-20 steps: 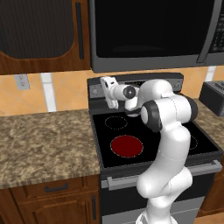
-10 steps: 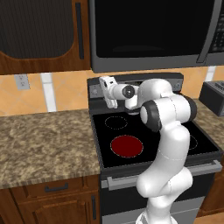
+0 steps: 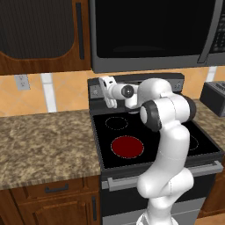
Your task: Turn off the front left burner of the stove.
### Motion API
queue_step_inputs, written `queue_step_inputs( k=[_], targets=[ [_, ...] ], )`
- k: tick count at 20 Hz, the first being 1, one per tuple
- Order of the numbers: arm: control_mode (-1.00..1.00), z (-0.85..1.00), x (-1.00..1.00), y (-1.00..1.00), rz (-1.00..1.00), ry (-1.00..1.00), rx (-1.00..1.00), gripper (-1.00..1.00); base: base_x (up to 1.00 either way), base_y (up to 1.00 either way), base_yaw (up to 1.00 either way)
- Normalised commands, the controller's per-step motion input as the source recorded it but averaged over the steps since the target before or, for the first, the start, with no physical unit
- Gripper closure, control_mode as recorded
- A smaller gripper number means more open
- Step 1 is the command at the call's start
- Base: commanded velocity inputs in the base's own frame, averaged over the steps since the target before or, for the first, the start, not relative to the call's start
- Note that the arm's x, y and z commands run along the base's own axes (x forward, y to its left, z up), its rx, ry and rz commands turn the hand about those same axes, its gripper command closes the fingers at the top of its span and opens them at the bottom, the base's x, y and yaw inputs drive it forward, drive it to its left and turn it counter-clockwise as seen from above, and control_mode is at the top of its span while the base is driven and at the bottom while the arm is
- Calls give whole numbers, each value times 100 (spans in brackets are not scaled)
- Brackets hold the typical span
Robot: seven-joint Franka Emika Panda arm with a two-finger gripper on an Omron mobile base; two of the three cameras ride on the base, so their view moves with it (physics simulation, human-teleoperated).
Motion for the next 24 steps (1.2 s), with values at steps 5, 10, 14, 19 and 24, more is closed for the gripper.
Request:
queue_step_inputs(
  k=[5, 10, 14, 19, 24],
  targets=[
    [-100, 0, 9, 0, 0, 0, 0, -100, 0, 0, 0],
    [-100, 0, 8, 0, 0, 0, 0, -100, 0, 0, 0],
    [-100, 0, 9, 0, 0, 0, 0, -100, 0, 0, 0],
    [-100, 0, 5, 2, 0, -2, 0, -100, 0, 0, 0],
    [-100, -7, 0, 23, 0, 0, -3, -100, 0, 0, 0]
  ],
)
